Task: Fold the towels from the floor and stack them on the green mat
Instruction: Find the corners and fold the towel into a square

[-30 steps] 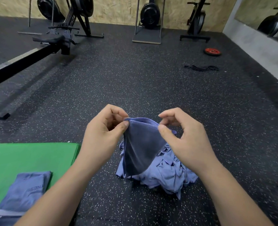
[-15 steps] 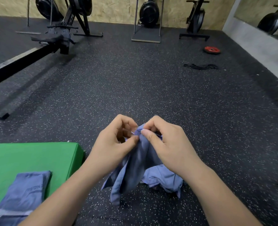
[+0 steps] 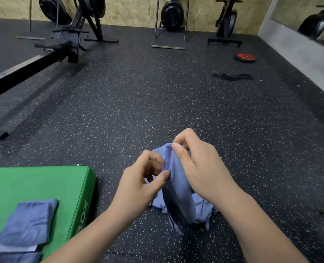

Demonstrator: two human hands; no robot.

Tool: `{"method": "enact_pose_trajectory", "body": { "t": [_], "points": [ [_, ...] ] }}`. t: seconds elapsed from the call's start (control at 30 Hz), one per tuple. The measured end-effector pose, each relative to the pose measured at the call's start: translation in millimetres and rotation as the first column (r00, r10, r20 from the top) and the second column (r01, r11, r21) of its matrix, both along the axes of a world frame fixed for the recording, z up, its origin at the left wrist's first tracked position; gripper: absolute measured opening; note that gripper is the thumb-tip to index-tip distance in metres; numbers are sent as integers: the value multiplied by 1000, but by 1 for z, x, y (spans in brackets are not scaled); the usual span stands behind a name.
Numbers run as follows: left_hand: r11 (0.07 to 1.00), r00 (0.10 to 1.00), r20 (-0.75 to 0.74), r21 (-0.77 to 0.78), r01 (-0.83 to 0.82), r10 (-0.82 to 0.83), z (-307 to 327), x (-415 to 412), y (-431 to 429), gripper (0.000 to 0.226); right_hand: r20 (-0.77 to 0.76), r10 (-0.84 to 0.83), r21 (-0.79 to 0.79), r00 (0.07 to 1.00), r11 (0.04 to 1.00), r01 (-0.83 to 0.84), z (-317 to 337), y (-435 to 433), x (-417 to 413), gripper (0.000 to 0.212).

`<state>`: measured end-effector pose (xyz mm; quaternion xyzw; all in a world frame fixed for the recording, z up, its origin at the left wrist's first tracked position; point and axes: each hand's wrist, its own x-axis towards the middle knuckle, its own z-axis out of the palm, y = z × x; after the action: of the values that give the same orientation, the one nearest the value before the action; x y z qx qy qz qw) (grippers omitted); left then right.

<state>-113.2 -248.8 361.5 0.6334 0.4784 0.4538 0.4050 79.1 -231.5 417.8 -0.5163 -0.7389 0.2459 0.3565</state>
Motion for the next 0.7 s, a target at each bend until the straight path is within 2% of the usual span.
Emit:
{"method": "enact_pose_trajectory", "body": {
  "t": [0.13, 0.23, 0.47, 0.63, 0.7],
  "points": [
    [999, 997, 75, -31, -25, 27, -2, 2, 0, 19, -9, -12, 0, 1000, 1000, 12, 0, 1, -1, 12],
    [1000, 1000, 8, -20, 15, -15, -4, -1, 3, 12, -13, -15, -3, 1000, 1000, 15, 0, 0, -2, 13],
    [989, 980, -149, -90, 121, -134, -18, -9, 6, 17, -88, -70, 65, 994, 995, 76, 6, 2, 1, 13],
    [942, 971, 56, -234, 240, -234, -27, -22, 19, 16, -114, -110, 113, 987, 986, 123, 12, 3, 8, 11],
    [943, 972, 66, -239, 233, -223, -28, -27, 24, 14, -134, -159, 136, 978, 975, 177, 18, 3, 12, 9]
  ]
}}
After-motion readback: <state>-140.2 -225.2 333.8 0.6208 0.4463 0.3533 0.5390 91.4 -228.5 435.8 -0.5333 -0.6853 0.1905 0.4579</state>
